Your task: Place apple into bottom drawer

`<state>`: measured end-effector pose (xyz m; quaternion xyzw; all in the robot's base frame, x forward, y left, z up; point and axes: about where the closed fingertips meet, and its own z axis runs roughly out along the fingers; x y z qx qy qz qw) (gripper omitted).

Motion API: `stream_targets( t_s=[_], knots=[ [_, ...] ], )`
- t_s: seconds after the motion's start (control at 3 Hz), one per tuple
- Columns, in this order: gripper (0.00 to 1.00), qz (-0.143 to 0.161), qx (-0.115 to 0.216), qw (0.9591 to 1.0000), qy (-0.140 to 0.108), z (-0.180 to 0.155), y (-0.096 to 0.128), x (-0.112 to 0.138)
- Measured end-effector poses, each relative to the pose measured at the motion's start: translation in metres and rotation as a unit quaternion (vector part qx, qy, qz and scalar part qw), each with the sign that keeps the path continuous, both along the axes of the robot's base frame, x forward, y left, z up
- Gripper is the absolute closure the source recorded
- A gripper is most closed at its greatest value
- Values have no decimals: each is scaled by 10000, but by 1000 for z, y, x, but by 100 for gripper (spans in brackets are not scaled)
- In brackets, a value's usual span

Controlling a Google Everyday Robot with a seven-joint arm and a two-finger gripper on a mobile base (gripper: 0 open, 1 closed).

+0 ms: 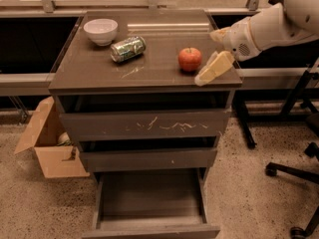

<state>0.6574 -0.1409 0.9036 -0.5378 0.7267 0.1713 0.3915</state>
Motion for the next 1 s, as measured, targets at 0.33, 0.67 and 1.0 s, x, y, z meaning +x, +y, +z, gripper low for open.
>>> stream_targets(
  t_s=[0.33, 0.67, 1.0],
  knots=[
    [0, -11, 363, 9993, -35, -13, 6, 29],
    [0, 3, 551, 9985, 28, -28, 16, 52],
    [0, 29, 715, 9974, 80, -42, 20, 69]
  ],
)
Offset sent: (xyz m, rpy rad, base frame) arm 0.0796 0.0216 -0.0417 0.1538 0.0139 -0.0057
